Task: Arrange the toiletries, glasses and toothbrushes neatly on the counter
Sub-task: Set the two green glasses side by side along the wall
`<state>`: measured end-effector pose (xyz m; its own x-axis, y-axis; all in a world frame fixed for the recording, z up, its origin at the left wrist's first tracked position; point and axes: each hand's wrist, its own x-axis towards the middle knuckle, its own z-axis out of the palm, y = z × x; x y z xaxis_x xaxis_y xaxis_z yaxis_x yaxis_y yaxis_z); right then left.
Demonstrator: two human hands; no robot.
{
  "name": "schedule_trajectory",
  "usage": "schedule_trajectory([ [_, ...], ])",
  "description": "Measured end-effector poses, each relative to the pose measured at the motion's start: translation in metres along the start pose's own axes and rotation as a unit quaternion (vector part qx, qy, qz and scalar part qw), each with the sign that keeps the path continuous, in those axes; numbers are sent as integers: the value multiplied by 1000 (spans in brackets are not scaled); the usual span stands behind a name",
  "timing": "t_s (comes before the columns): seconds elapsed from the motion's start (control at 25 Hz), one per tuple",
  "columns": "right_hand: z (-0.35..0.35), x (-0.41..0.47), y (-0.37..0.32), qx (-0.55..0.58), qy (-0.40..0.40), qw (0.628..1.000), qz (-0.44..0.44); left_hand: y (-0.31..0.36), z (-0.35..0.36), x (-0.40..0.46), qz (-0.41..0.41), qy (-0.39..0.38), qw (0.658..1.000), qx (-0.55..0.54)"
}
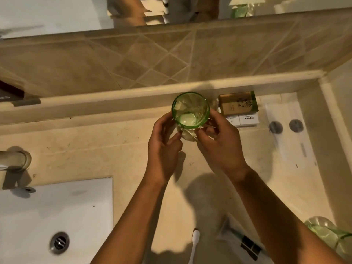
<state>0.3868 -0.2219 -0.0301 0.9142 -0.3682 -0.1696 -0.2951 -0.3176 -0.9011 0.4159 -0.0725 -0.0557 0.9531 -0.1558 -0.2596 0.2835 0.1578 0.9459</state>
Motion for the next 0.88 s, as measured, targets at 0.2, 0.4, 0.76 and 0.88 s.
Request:
schedule_trajectory([
  [0.2, 2, 8, -3, -9, 1, 1000, 2, -2, 6, 2, 7, 5, 1000, -7],
  [0.4, 2, 11, -4, -17, 1, 1000, 4, -10, 4, 4, 10, -5, 1000, -29],
  [0.76, -4, -4, 0, -39, 3, 999, 22, -3, 7, -7, -33, 30, 998, -37],
  [0.88, -14, -43, 3, -29, 30, 999, 14, 4, 14, -34, -36, 73, 997, 16],
])
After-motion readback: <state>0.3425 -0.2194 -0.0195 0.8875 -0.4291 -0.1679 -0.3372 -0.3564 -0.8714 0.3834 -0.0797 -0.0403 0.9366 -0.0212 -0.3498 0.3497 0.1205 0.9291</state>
